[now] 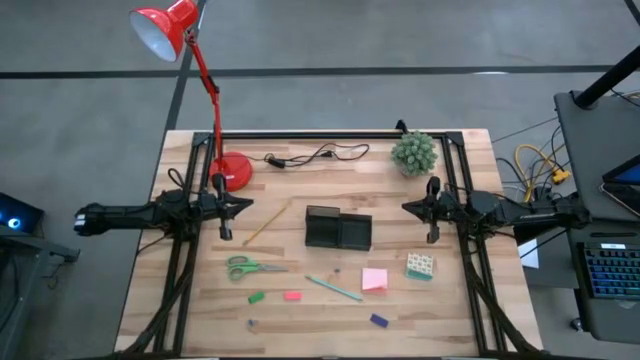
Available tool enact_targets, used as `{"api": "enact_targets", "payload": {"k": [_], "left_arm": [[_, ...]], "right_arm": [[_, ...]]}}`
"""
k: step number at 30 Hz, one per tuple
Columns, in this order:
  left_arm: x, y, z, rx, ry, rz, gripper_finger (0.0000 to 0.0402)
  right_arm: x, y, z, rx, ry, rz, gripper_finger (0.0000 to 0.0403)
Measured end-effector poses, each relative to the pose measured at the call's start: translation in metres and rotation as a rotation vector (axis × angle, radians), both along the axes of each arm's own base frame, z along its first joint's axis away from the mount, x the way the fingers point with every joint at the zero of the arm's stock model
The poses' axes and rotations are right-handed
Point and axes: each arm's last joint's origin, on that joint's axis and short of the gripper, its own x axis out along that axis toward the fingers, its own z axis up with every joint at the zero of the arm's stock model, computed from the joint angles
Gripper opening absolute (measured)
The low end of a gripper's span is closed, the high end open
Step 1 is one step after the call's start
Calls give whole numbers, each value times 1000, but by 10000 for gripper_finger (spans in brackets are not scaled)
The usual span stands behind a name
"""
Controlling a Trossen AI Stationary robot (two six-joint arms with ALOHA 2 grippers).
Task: Pick and place office supplies into organizer
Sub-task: Put the green sticky notes into the black desk organizer
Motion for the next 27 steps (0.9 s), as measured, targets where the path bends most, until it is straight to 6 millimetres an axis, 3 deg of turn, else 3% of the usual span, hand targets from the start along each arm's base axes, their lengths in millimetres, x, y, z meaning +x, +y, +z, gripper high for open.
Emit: {"api": "enact_targets", "payload": {"k": [5,10,14,19,24,27], "left_arm": [[0,0,2,3,-23,0,0],[-1,0,12,1,-127,0,1],[-2,0,22,9,-230,1,28],[-4,1,29,3,-303,26,72],[-6,1,33,-4,-354,29,88],[-6,1,34,-1,-366,30,88]], "right_arm": [[-1,0,9,54,-103,11,9],[1,1,8,46,-82,52,16],[3,3,5,-18,-49,86,58],[7,3,8,112,-72,99,132],[12,10,35,85,-74,300,175],[21,15,56,52,-52,329,183]]}}
